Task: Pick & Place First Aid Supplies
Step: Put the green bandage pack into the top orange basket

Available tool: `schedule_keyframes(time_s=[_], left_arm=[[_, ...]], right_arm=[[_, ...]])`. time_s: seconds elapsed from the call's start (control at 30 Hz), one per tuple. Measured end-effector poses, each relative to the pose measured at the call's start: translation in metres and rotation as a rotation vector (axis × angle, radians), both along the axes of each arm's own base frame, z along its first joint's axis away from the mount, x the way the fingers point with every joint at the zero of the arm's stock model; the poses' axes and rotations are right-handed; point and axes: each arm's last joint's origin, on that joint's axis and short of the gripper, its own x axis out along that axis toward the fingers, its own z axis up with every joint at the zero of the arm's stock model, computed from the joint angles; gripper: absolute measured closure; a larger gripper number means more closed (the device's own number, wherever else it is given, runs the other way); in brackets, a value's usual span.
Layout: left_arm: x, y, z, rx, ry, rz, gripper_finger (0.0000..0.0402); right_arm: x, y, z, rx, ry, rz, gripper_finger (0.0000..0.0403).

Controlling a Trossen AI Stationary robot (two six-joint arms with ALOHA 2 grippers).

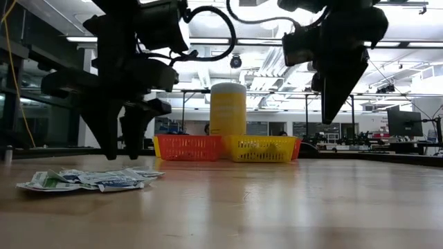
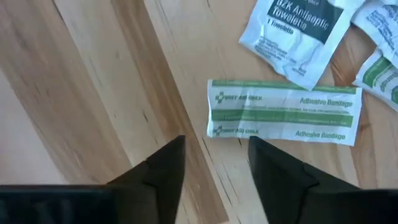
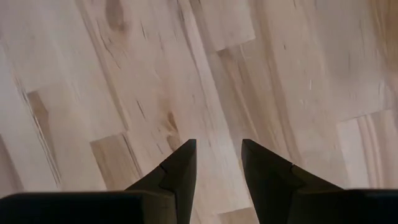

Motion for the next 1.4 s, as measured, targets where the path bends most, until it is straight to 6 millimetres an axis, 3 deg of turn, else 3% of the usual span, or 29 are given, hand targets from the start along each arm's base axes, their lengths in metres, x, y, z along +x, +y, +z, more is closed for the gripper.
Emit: schedule_keyframes(time_s=[0.17,0.47,0.8,1.1,1.27,1.4], left_arm=[[0.000,0.000,-0.006,-0.005,-0.035,-0.007,0.0193],[-0.006,0.001,-0.023,-0.017,-0.106,0.004,0.0192],[-0.020,0.002,-0.043,-0.071,-0.108,0.096,0.0299],[-0.018,0.003,-0.044,-0.101,-0.123,0.203,0.0390],[-0.016,0.002,-0.043,-0.127,-0.126,0.279,0.0398],[-0.009,0.001,-0.031,-0.121,-0.171,0.304,0.0400]], right_arm=[[-0.001,0.016,0.000,-0.032,-0.020,-0.037,0.0281],[-0.003,0.031,0.001,-0.073,-0.060,-0.104,0.0281],[-0.004,0.036,0.001,-0.102,-0.077,-0.135,0.0281],[-0.004,0.035,0.002,-0.134,-0.089,-0.143,0.0281],[-0.004,0.035,0.002,-0.137,-0.090,-0.144,0.0281],[-0.002,0.035,0.002,-0.145,-0.111,-0.133,0.0281]])
